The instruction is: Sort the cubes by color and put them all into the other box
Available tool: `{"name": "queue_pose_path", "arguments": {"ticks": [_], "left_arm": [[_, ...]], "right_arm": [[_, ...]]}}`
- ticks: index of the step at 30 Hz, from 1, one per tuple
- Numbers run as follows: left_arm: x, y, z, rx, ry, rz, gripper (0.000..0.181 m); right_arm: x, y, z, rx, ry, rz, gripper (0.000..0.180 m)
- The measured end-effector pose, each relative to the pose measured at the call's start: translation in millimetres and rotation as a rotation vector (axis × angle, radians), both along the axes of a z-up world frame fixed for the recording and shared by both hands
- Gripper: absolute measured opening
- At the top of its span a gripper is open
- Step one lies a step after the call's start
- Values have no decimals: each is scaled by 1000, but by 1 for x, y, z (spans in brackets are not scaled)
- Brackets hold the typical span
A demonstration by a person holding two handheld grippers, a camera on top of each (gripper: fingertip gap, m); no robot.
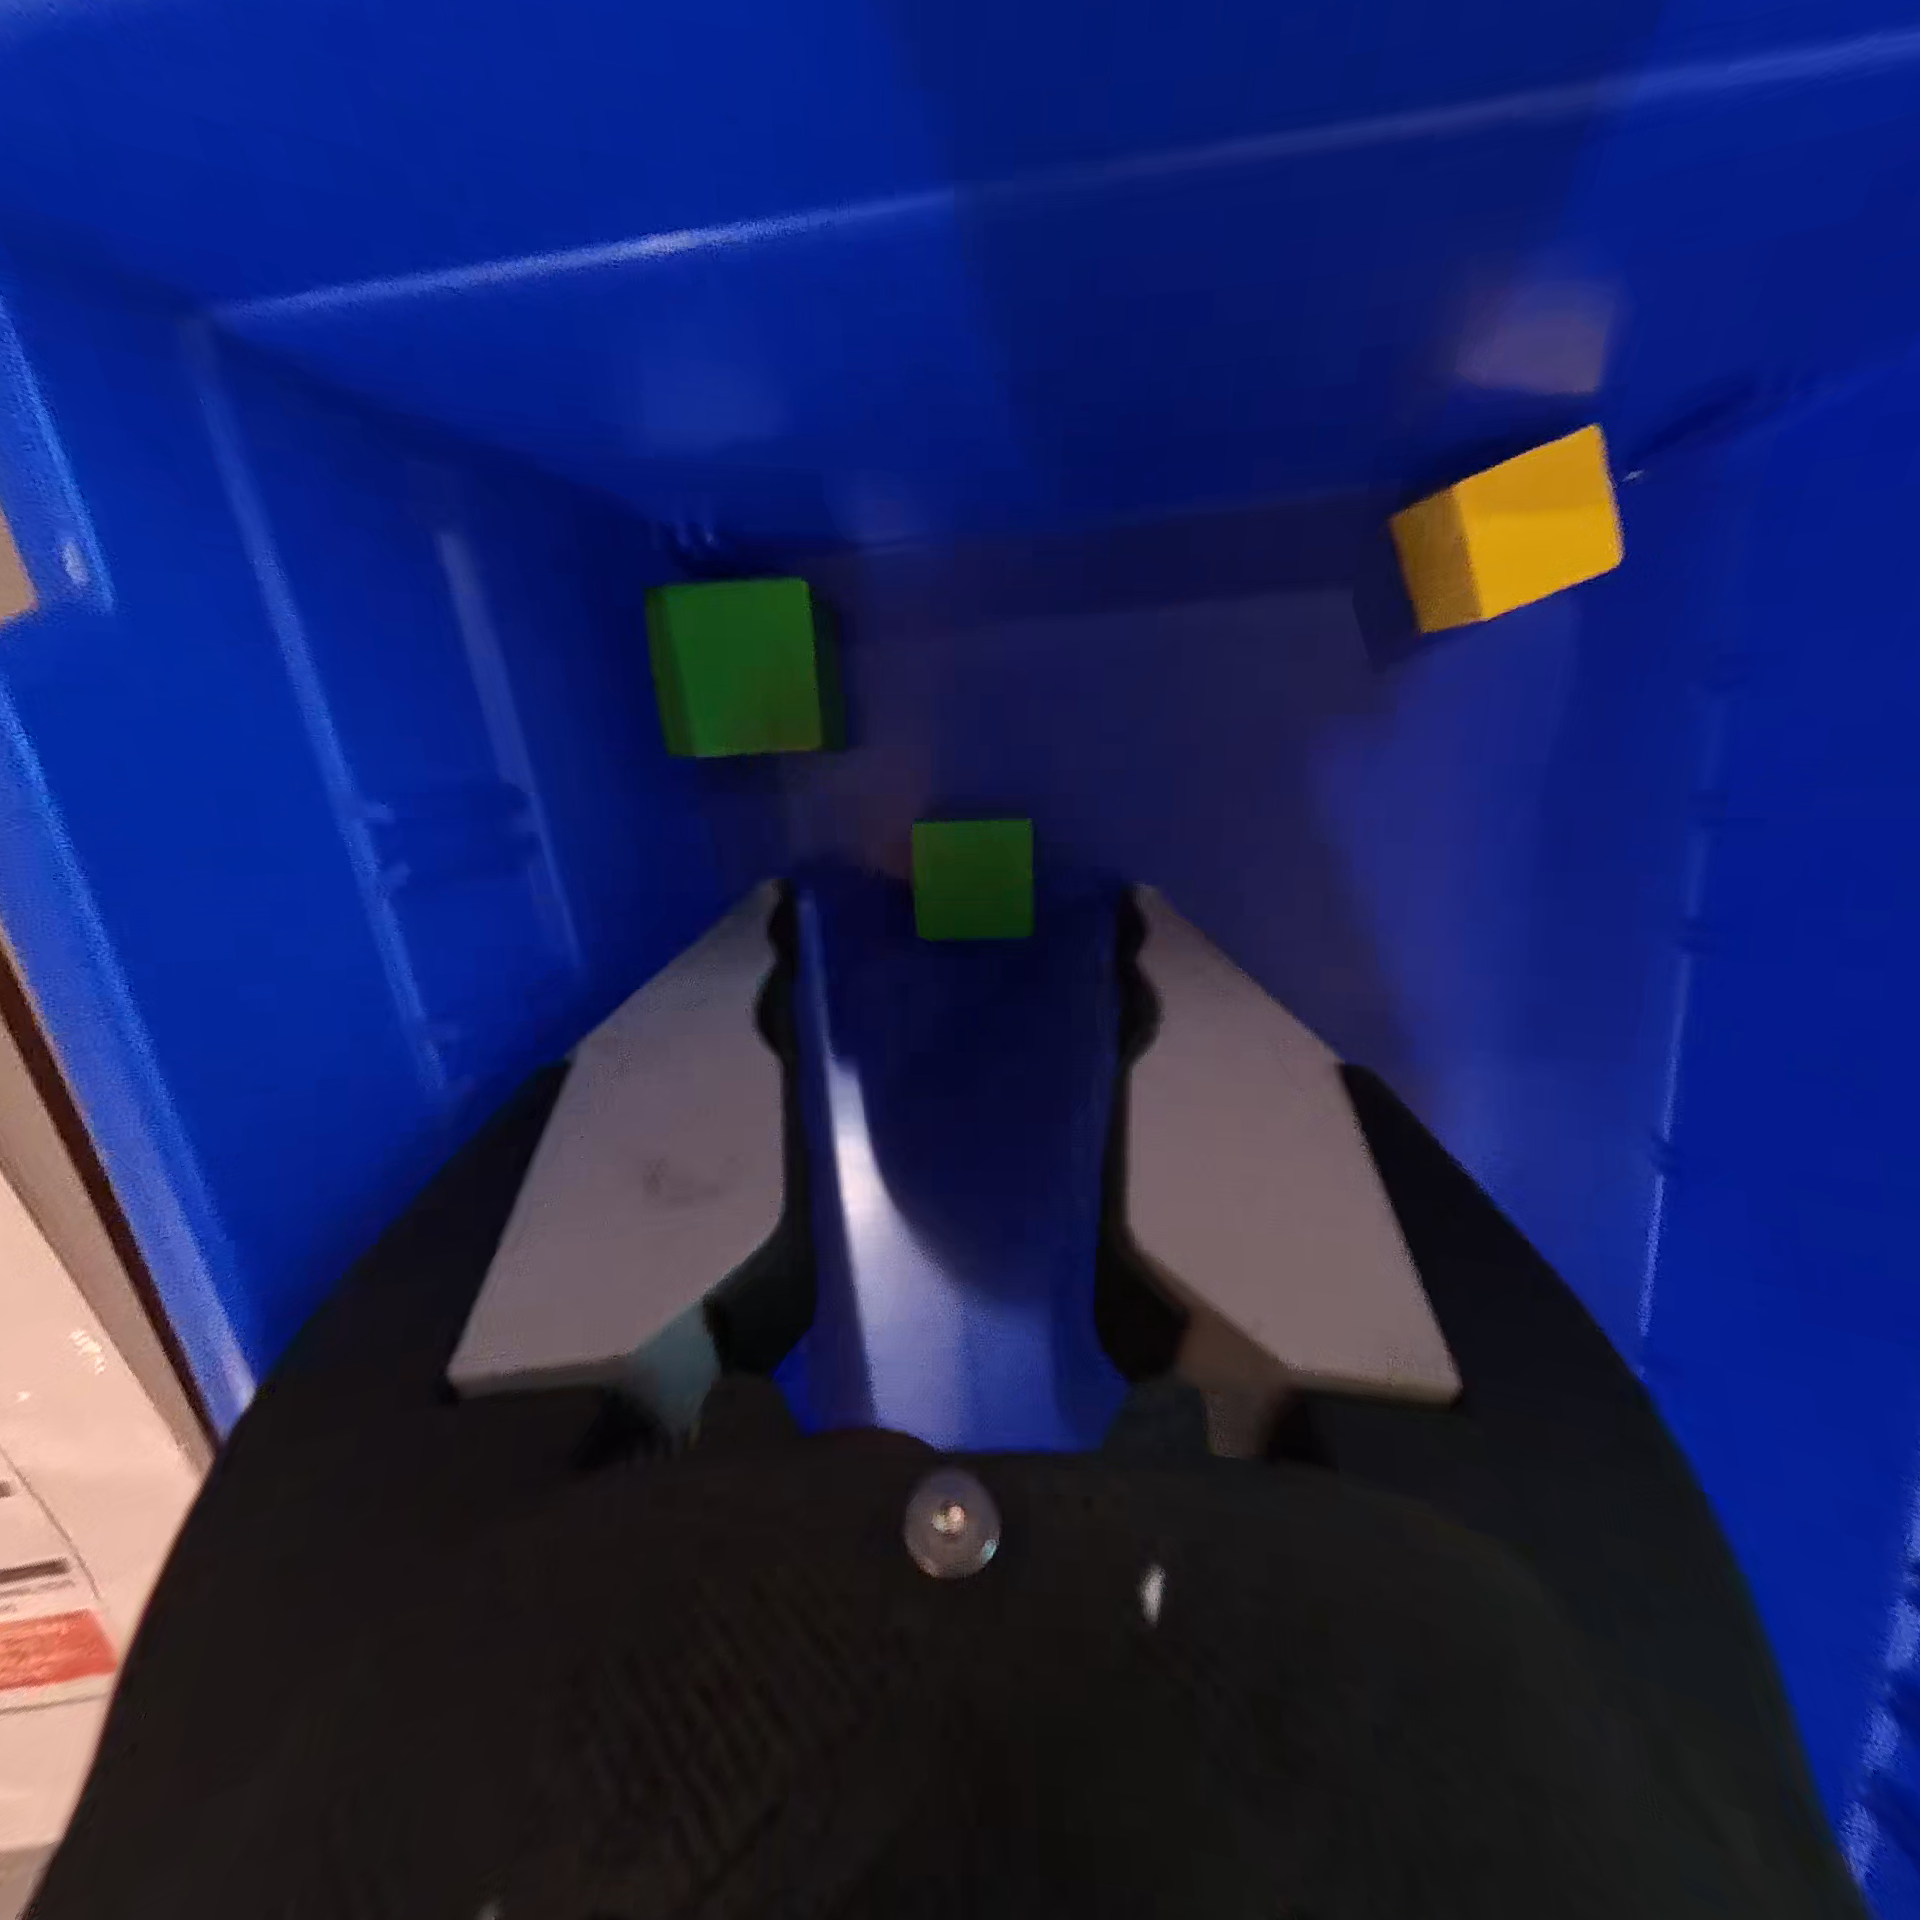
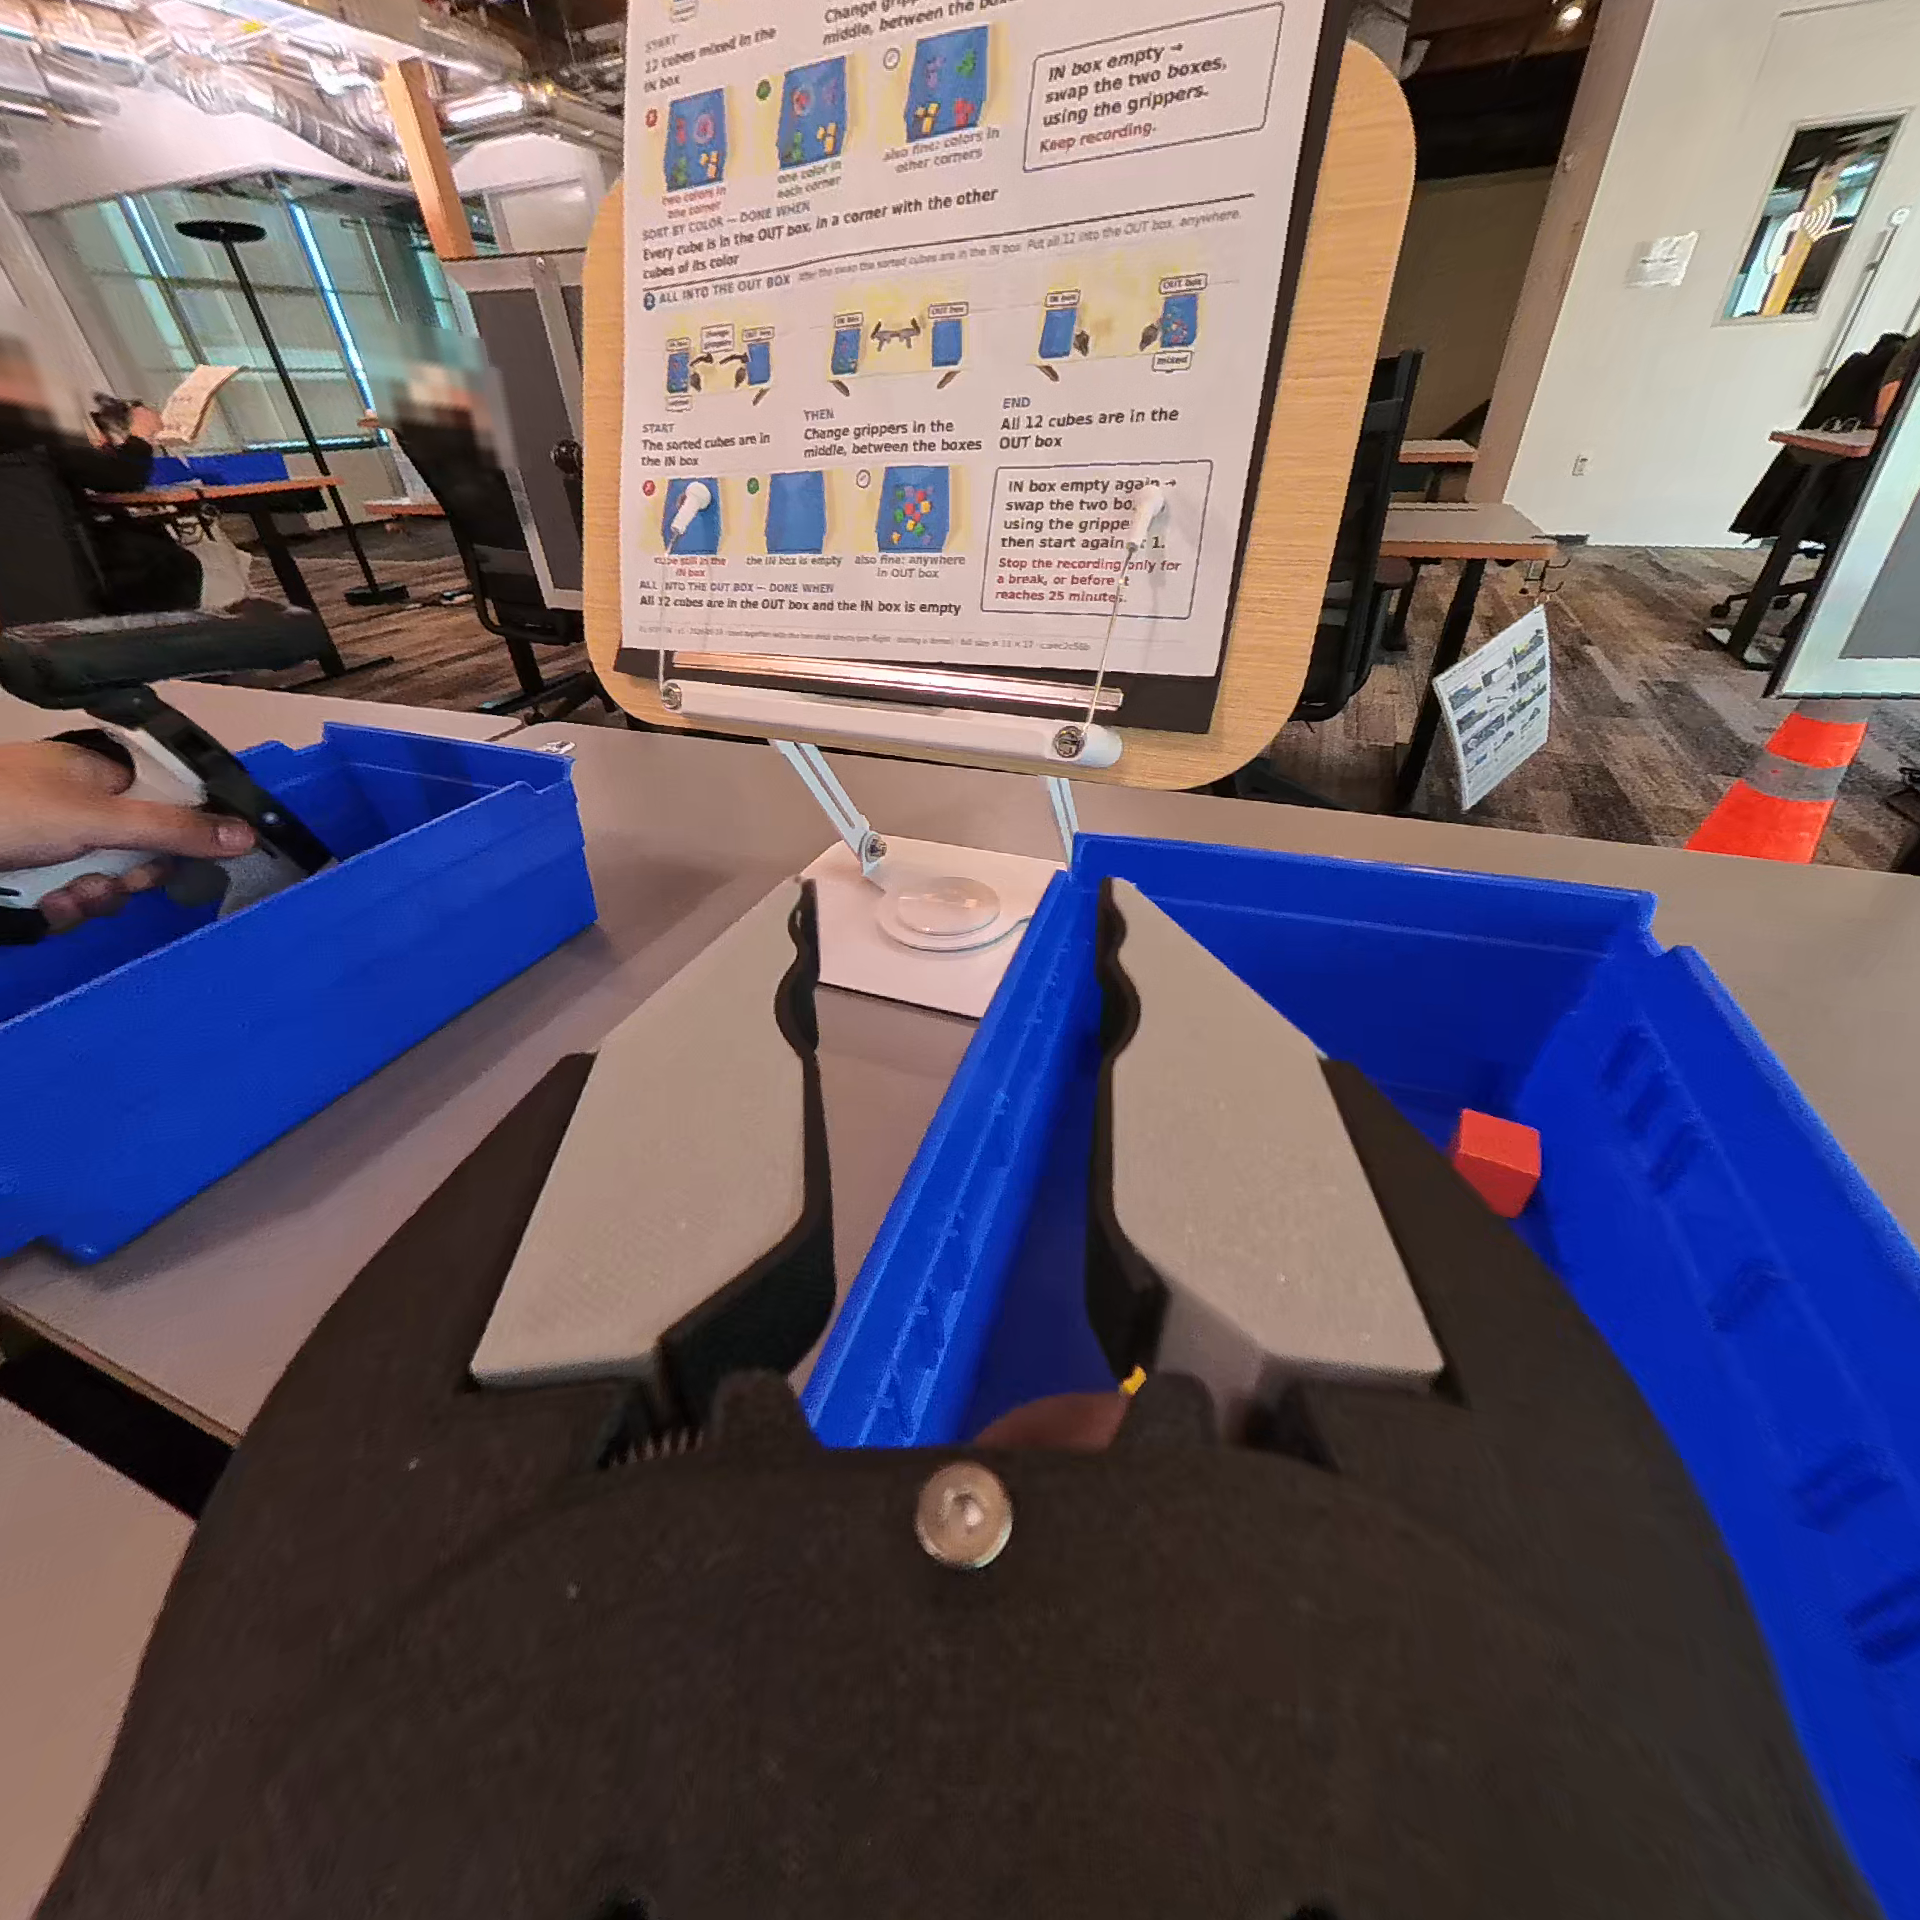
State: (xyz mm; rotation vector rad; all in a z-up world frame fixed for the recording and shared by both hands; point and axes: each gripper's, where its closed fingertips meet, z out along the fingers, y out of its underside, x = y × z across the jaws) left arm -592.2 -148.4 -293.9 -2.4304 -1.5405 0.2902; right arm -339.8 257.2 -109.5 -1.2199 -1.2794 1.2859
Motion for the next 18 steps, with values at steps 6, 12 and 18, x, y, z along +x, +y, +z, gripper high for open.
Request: {"name": "queue_pose_path", "arguments": {"ticks": [6,12,18], "left_arm": [[7,9,1,27,33,-56,26],[8,19,6,-25,127,-158,20],[66,84,82,245,466,-461,20]], "right_arm": [[3,-2,4,-18,22,15,49],[-1,-9,-2,-32,-2,56,49],[7,-86,-1,-204,-16,459,51]]}}
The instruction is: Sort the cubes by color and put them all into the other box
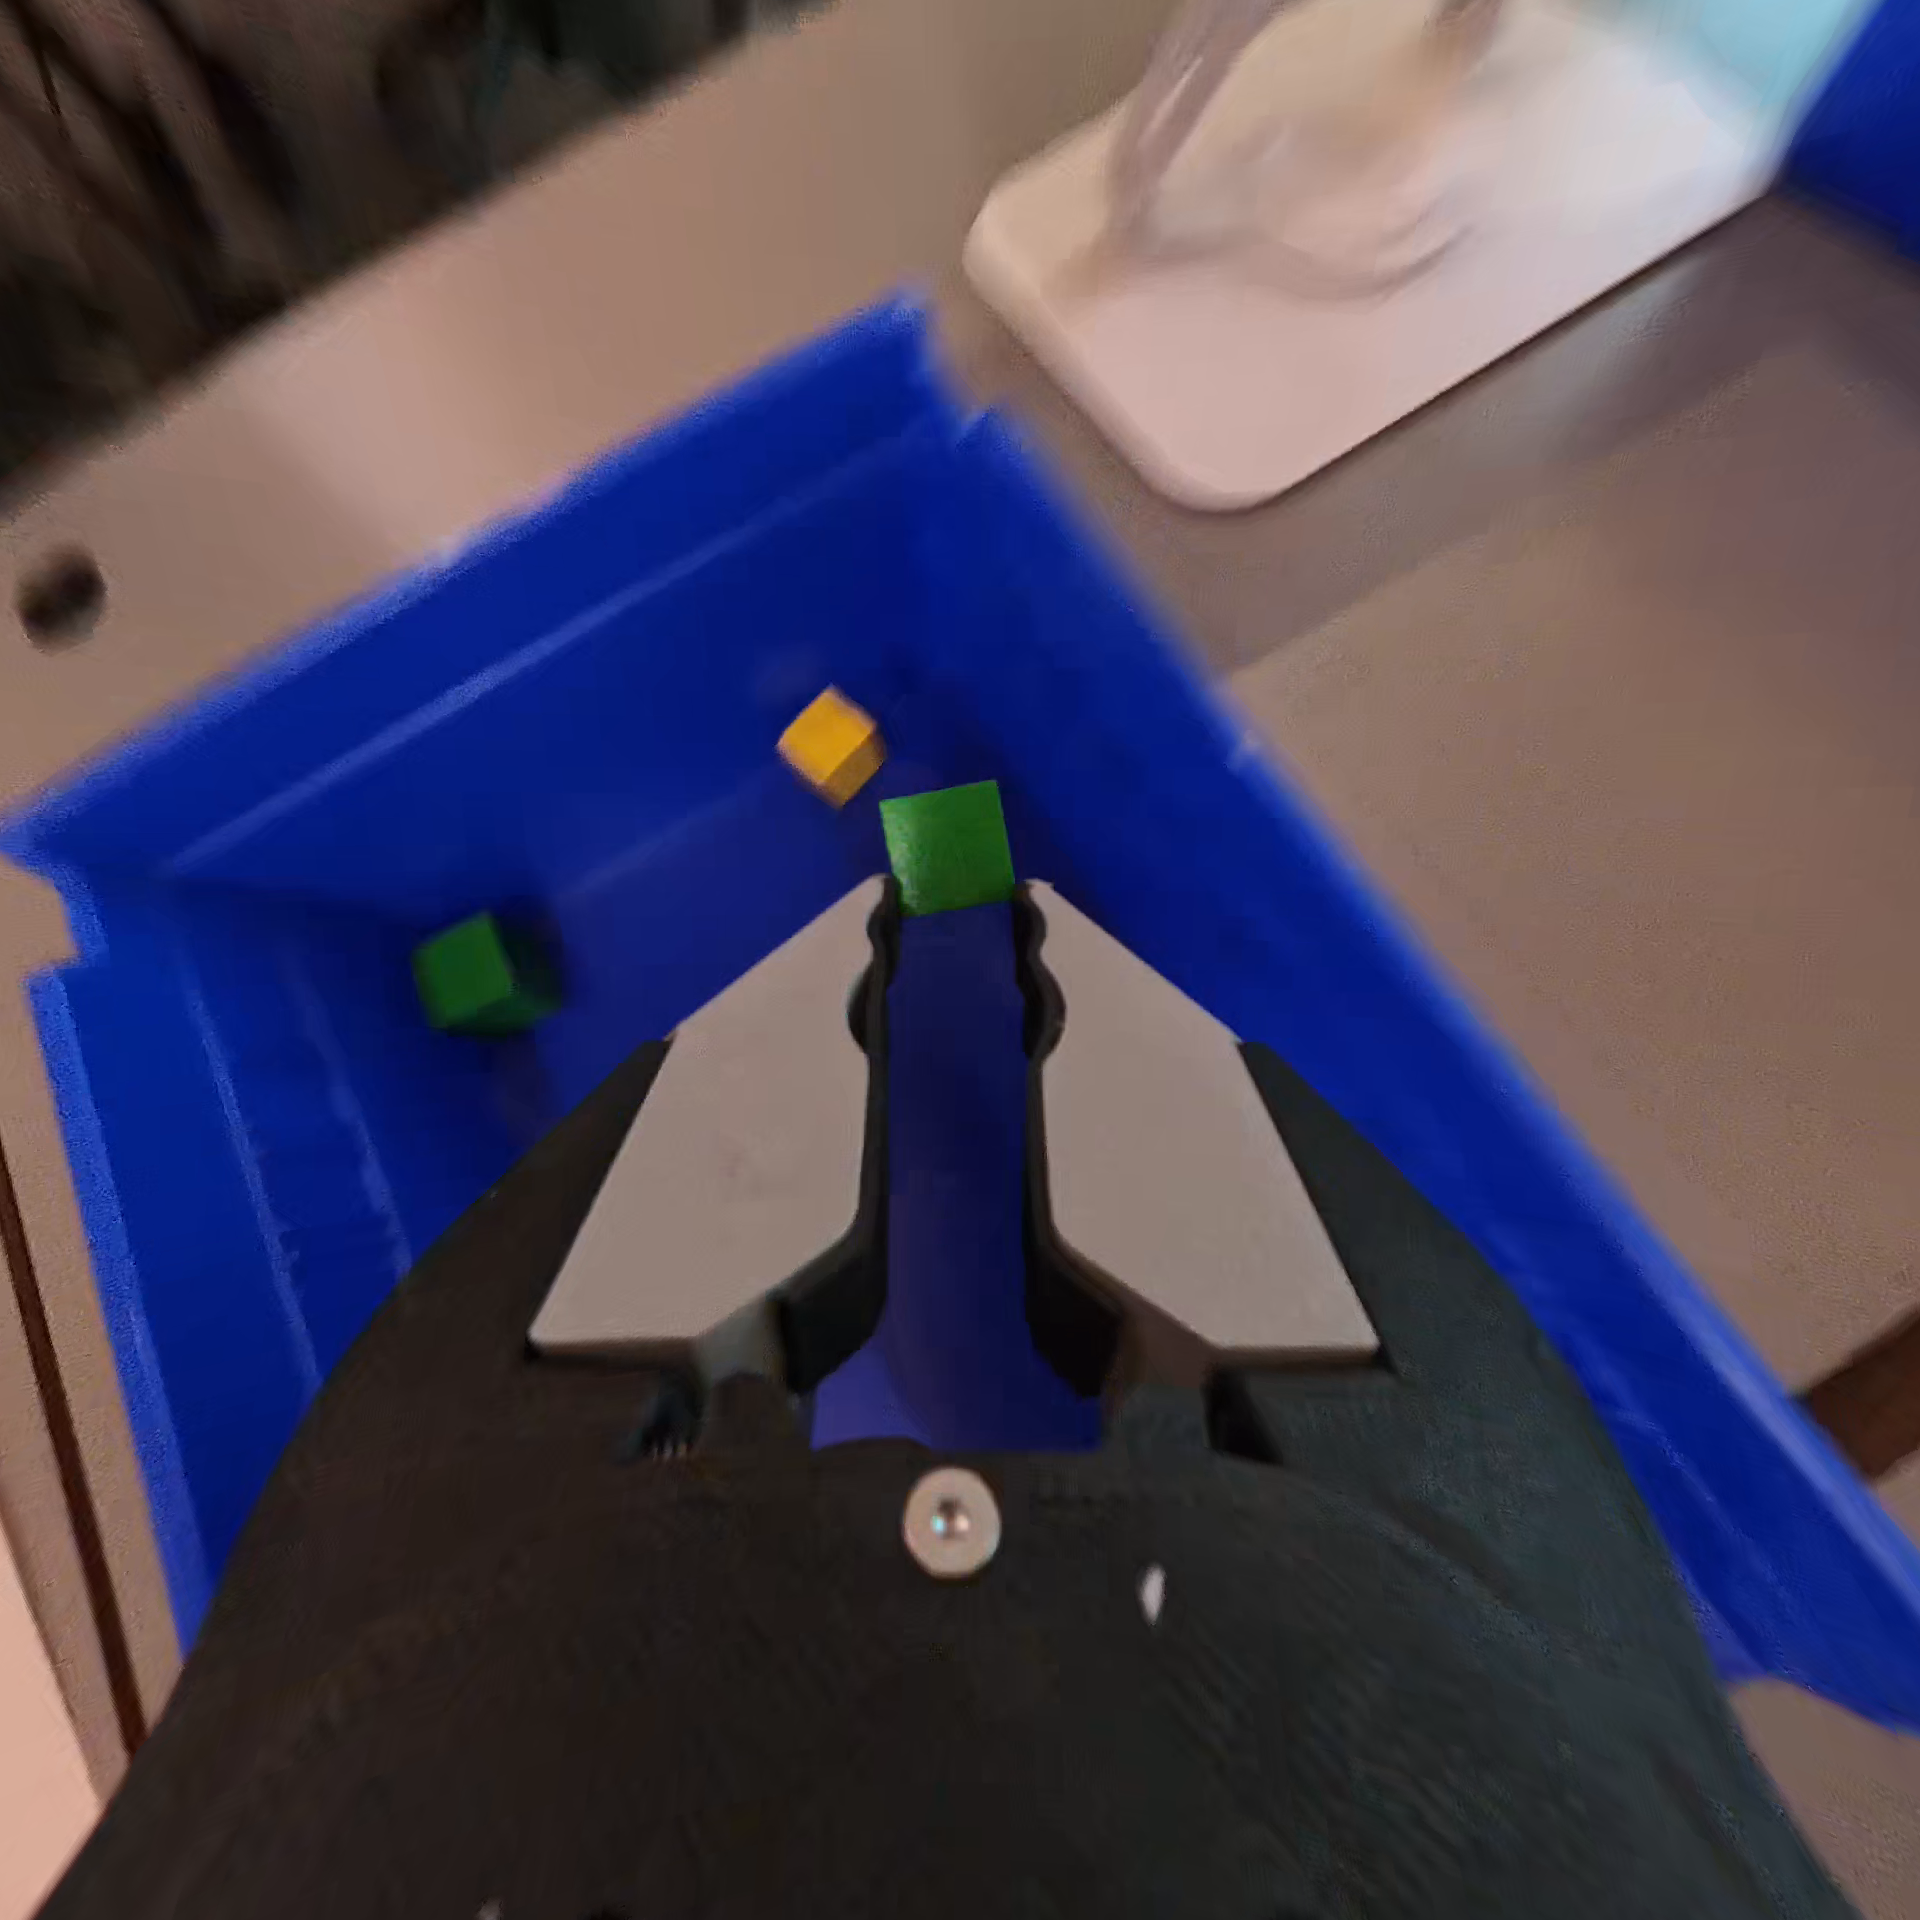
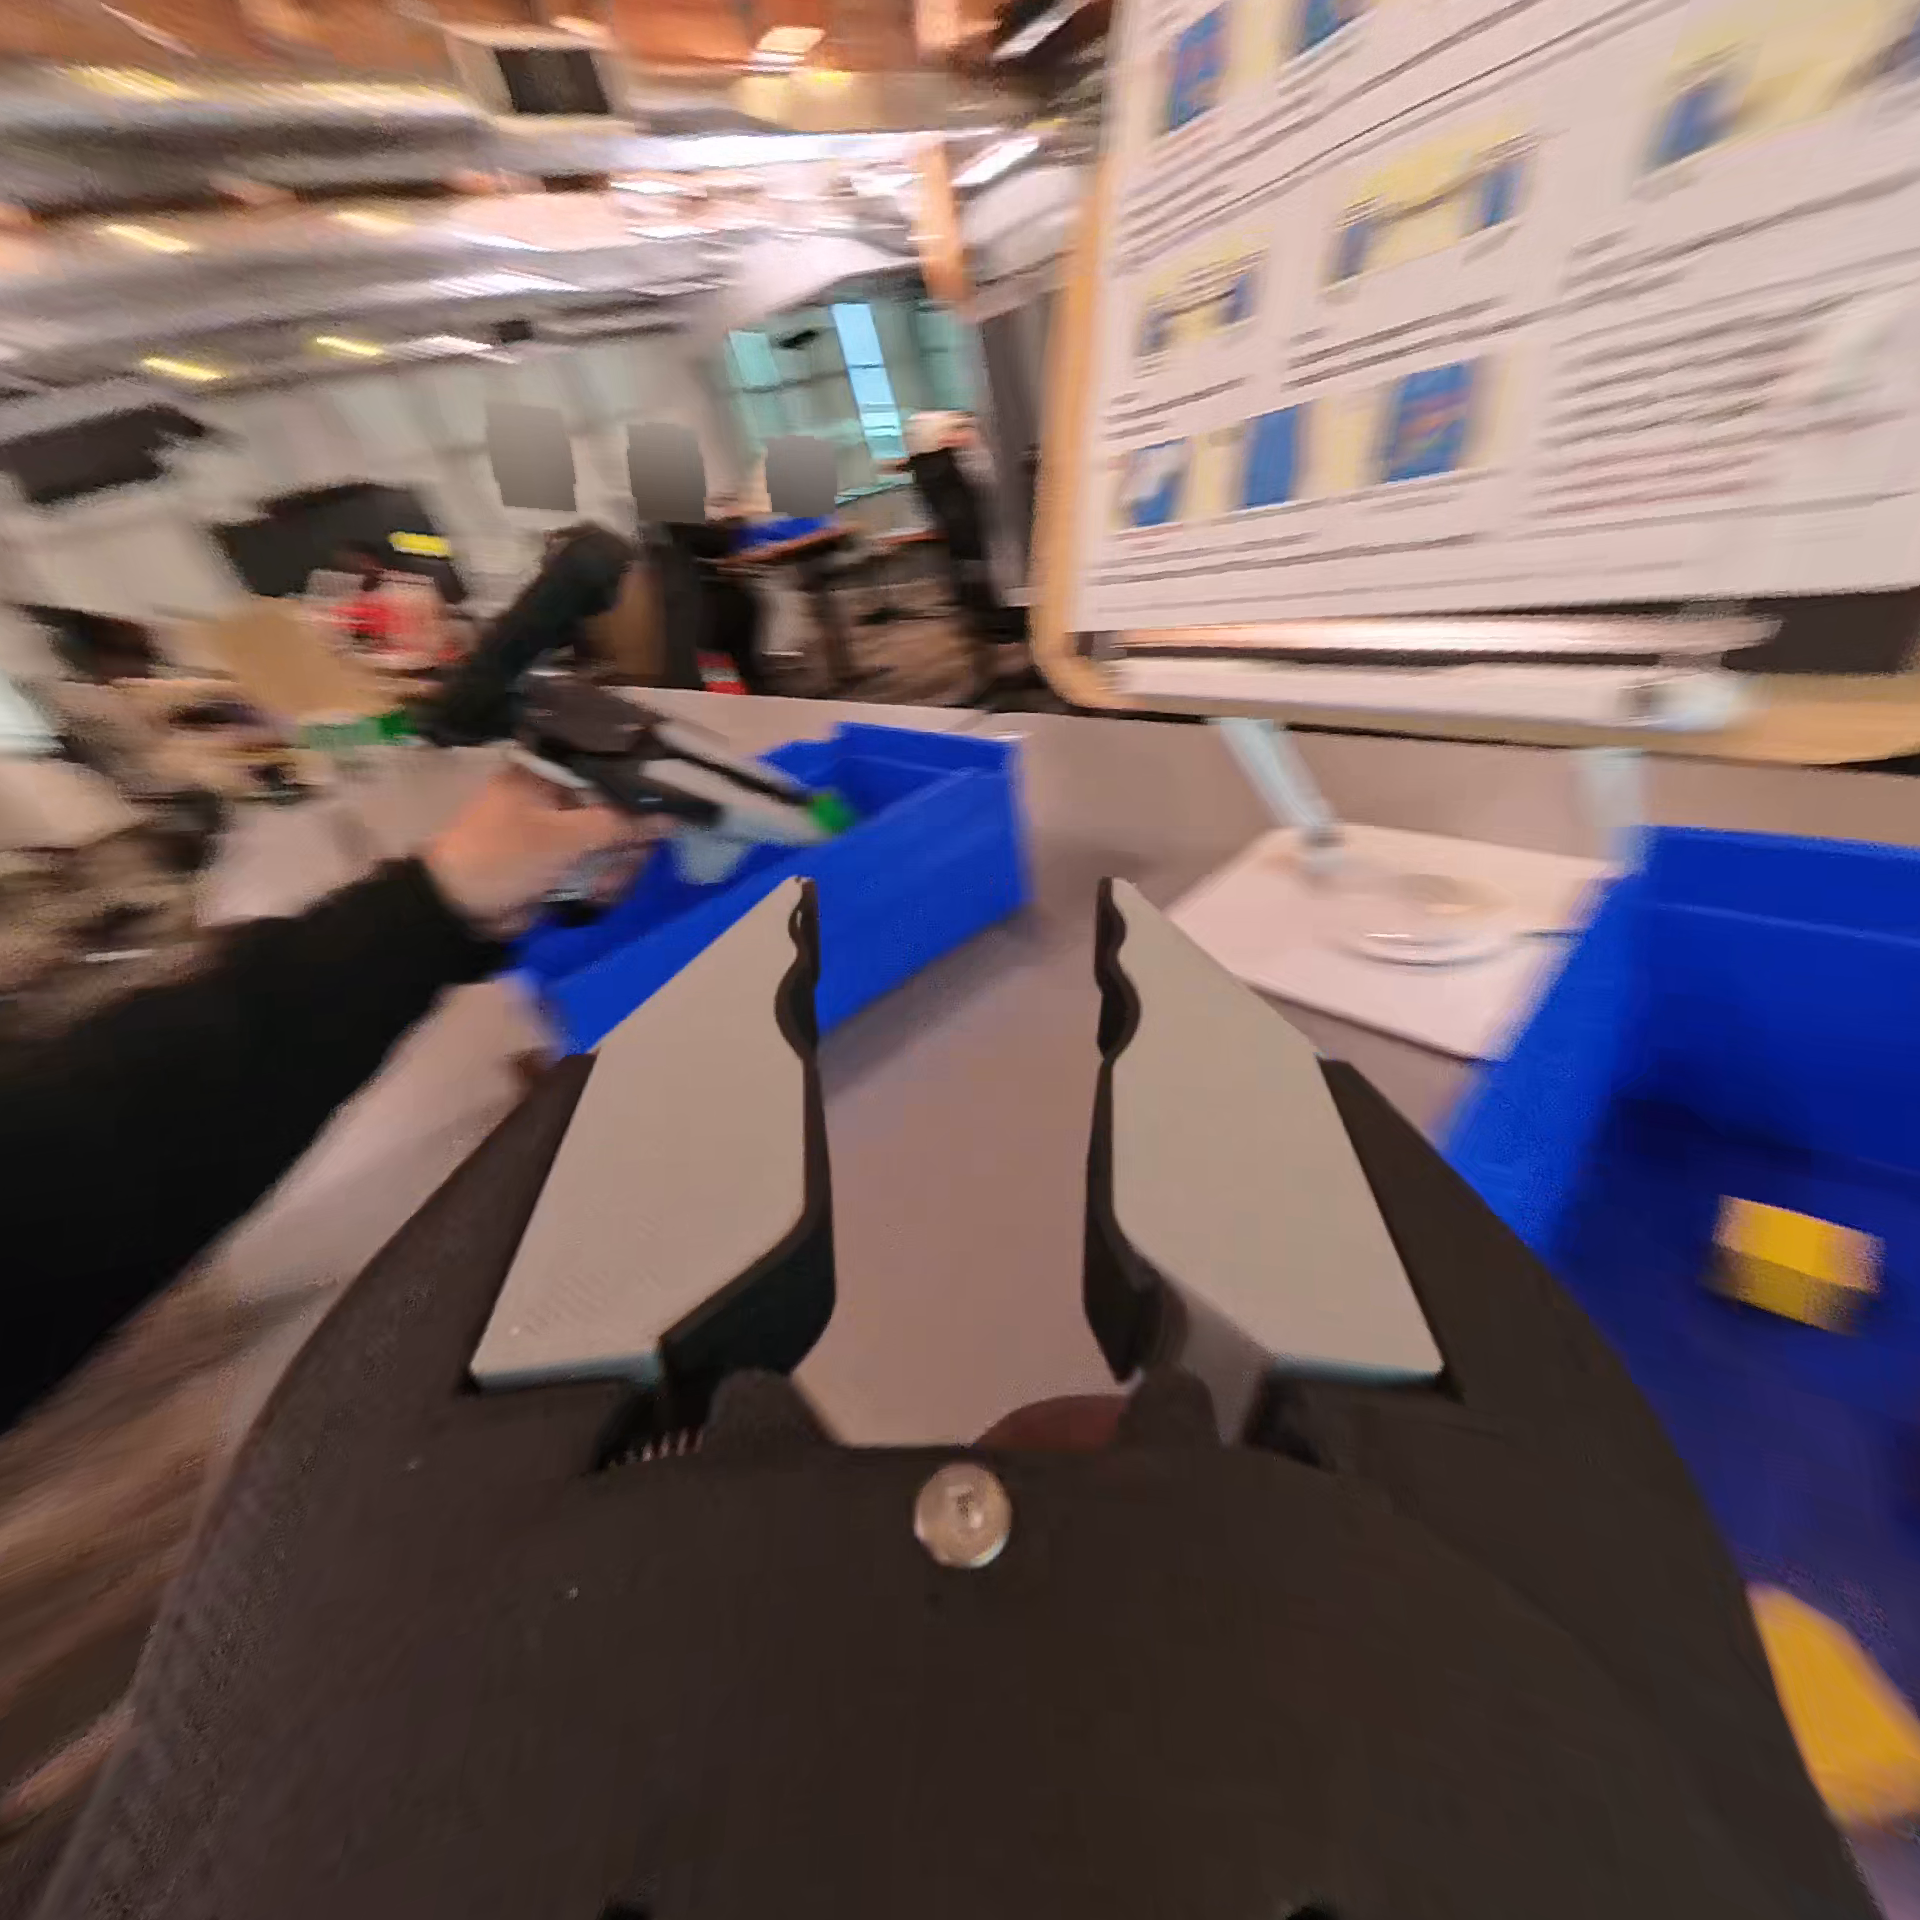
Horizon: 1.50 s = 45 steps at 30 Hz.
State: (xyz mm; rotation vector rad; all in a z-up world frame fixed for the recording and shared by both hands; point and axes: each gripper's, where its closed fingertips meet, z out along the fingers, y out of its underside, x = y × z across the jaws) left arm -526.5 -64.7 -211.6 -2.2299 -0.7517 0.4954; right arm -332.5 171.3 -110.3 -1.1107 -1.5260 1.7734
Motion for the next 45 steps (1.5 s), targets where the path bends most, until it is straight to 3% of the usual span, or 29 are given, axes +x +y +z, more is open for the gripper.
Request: {"name": "queue_pose_path", "arguments": {"ticks": [4,7,10,23,27,32,37,42,45], "left_arm": [[84,46,62,124,339,-316,20],[167,84,87,215,551,-629,19],[214,109,88,232,656,-768,19],[219,138,44,80,733,-717,19],[221,140,43,88,744,-707,19],[218,141,48,139,744,-645,19],[211,141,47,215,682,-582,14],[194,138,39,200,636,-523,13],[191,138,35,199,618,-509,12]], "right_arm": [[26,-68,-3,-180,-109,442,55],[39,-88,-6,-229,-154,587,55],[42,-94,-8,-251,-175,634,56],[28,-116,-46,-49,-241,541,56],[25,-116,-50,-36,-237,524,24],[22,-113,-47,-67,-235,518,21],[14,-77,-12,30,-6,282,19],[44,23,70,267,520,-418,19],[68,85,88,309,600,-794,19]]}}
